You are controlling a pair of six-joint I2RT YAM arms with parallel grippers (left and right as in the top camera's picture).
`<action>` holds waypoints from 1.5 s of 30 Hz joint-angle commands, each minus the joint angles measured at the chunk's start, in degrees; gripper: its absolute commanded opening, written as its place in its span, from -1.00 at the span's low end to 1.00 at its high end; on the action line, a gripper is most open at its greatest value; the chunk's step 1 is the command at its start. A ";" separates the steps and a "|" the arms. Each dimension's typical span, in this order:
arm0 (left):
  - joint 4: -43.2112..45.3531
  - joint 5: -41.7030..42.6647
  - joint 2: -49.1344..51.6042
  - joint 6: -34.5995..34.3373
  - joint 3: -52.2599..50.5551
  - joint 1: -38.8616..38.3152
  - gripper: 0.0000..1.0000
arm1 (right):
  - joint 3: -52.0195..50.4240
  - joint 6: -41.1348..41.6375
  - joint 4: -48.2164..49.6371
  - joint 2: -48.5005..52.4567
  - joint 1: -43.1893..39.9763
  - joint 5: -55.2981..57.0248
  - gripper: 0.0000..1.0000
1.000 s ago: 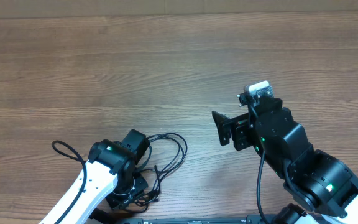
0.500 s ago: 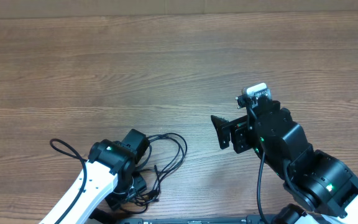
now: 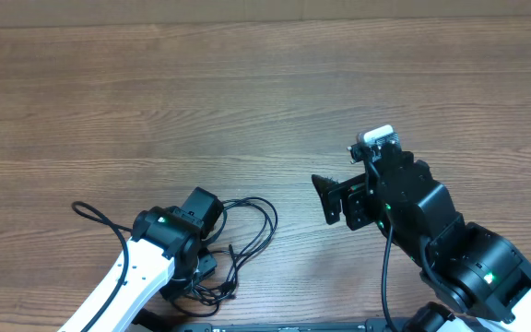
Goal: Untangle cables
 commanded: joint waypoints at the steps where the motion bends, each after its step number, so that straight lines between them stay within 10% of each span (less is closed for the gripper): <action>1: -0.02 -2.05 -0.24 0.09 -0.48 -0.37 -0.01 | 0.76 0.15 0.17 -0.85 -0.20 -0.87 1.00; 9: 0.74 -1.77 -0.24 0.00 -4.17 -0.37 0.25 | 0.76 0.15 0.20 -0.96 -0.20 -0.87 1.00; 10: 1.16 -1.68 -0.24 0.00 -4.85 -0.37 0.07 | 0.76 0.15 0.17 -1.01 -0.20 -0.87 1.00; 12: 2.38 -0.74 -0.24 -0.02 -5.86 -0.37 -0.91 | 0.76 0.15 0.20 -1.20 -0.20 -0.87 1.00; 24: 3.15 3.91 -0.24 4.61 -1.66 -0.35 -0.91 | 0.76 -0.92 -0.09 -2.08 -0.20 -1.42 1.00; 45: -4.20 2.27 -0.22 12.31 35.04 -0.31 -0.91 | 0.76 -22.75 -2.36 -2.05 -0.20 -46.40 1.00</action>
